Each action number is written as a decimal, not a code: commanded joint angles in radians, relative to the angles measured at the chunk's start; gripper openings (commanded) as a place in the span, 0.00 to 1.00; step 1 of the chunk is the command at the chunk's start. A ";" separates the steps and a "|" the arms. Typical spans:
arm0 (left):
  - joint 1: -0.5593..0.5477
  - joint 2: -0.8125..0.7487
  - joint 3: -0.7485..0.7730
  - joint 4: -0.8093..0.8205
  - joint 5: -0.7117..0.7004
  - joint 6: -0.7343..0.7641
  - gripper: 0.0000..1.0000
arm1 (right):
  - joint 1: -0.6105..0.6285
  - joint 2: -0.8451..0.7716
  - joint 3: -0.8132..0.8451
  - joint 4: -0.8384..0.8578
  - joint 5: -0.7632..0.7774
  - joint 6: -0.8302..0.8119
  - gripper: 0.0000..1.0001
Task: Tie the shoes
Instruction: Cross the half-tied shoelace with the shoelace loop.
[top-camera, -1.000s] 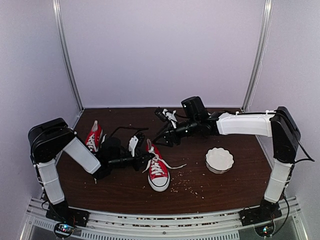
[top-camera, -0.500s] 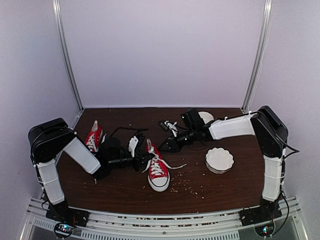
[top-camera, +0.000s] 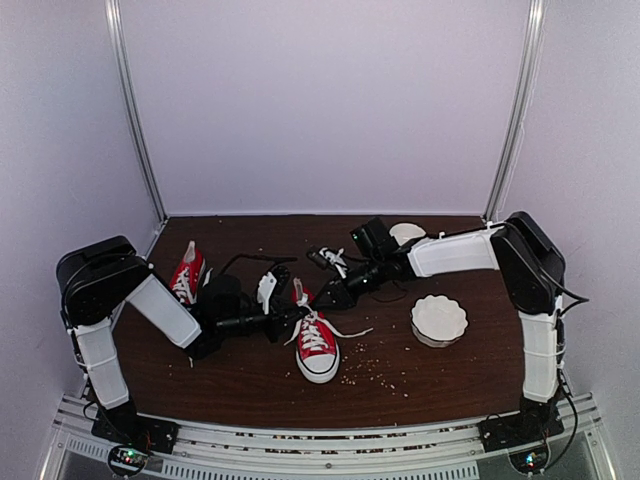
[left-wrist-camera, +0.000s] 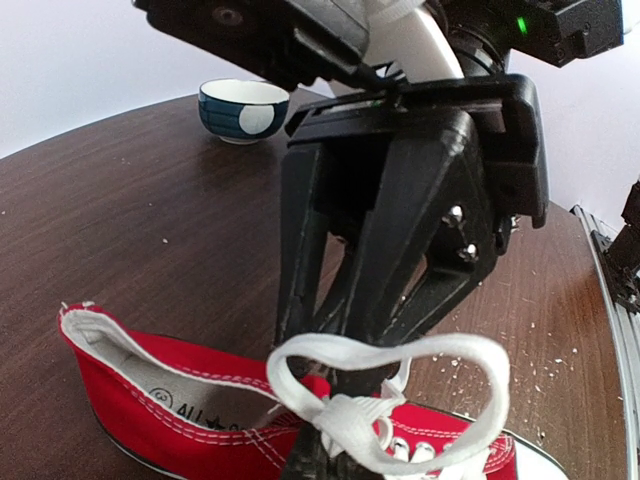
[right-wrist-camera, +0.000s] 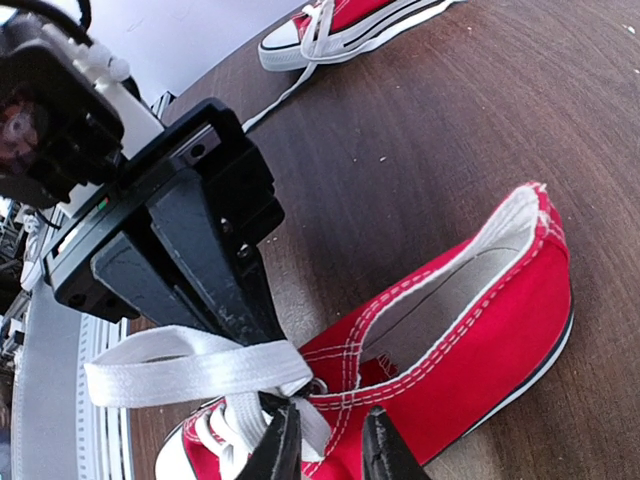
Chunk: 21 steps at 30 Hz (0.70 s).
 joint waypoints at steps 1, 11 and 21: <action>0.003 0.006 -0.008 0.053 0.014 0.019 0.00 | 0.007 0.013 0.025 -0.047 -0.027 -0.040 0.23; 0.003 0.006 -0.008 0.052 0.016 0.020 0.00 | 0.017 0.026 0.045 -0.085 -0.054 -0.063 0.19; 0.003 0.005 -0.003 0.020 0.012 0.026 0.02 | 0.021 -0.024 0.024 -0.094 -0.019 -0.073 0.00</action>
